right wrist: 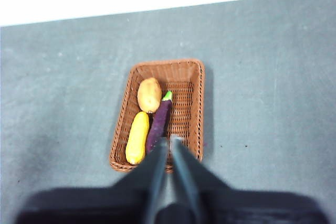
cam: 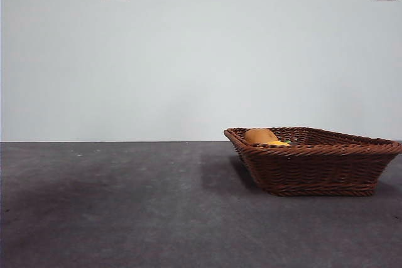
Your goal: Help me put the vegetables on the table into the basket
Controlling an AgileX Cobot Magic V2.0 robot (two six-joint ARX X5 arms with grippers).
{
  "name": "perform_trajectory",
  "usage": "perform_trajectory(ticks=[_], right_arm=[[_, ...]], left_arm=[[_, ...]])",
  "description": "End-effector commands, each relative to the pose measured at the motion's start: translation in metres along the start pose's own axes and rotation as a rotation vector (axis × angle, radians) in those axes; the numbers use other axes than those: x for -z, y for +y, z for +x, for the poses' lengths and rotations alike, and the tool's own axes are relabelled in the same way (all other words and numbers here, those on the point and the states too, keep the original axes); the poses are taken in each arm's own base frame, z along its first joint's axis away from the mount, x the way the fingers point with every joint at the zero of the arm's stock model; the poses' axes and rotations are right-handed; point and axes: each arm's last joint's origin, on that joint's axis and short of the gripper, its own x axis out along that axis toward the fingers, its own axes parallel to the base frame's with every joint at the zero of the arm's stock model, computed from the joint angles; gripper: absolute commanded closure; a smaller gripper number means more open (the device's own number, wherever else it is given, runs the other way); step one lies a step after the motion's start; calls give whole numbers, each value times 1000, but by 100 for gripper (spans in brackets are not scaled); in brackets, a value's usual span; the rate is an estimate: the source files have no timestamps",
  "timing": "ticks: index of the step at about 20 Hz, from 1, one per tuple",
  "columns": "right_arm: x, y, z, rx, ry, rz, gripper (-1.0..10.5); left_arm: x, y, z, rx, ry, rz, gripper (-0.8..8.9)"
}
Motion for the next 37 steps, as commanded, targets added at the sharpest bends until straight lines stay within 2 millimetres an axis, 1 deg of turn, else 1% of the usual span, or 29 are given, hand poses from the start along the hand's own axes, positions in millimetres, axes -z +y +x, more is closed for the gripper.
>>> perform_trajectory(ticks=[1, 2, 4, 6, 7, 9, 10, 12, 14, 15, 17, 18, 19, 22, 24, 28, 31, 34, 37], right_arm=[[4, 0, -4, 3, 2, 16, 946], [6, 0, -4, 5, 17, 19, 946], [6, 0, -1, 8, 45, 24, 946], [2, -2, 7, 10, 69, 28, 946], [0, -2, 12, 12, 83, 30, 946], [-4, -4, 22, 14, 112, 36, 946], [-6, -4, 28, 16, 128, 38, 946], [-12, -7, 43, 20, 171, 46, 946], [-17, -9, 59, 25, 217, 54, 946], [-20, -11, 69, 27, 240, 58, 946], [-25, -14, 90, 31, 285, 66, 946], [-28, -16, 102, 34, 313, 71, 946], [-29, -18, 112, 37, 336, 75, 946], [-33, -21, 133, 40, 374, 82, 946], [-35, -24, 149, 42, 393, 85, 946], [-40, -28, 174, 43, 398, 86, 946], [-44, -31, 191, 40, 374, 82, 946], [-50, -33, 206, 36, 332, 75, 946], [-56, -35, 218, 32, 278, 66, 946]], left_arm=[[-3, -2, 8, -12, 22, 15, 817], [-6, -4, 13, -20, 40, 15, 817], [-11, 1, 19, -94, 32, 6, 817], [-18, 13, 22, -200, 14, 183, 817], [-21, 19, 23, -250, -16, 230, 817], [-21, 37, 28, -360, -139, 360, 817], [-17, 47, 32, -413, -224, 422, 817], [0, 68, 47, -555, -353, 527, 817], [27, 91, 71, -658, -448, 501, 817], [44, 103, 85, -671, -497, 455, 817], [80, 124, 116, -618, -590, 311, 817], [99, 132, 130, -582, -629, 241, 817], [113, 137, 140, -571, -643, 204, 817], [137, 145, 156, -573, -643, 181, 817], [146, 147, 162, -575, -655, 187, 817], [154, 149, 166, -590, -651, 179, 817], [156, 152, 166, -632, -639, 115, 817], [159, 155, 167, -688, -629, 7, 817], [160, 156, 166, -720, -633, -17, 817]])
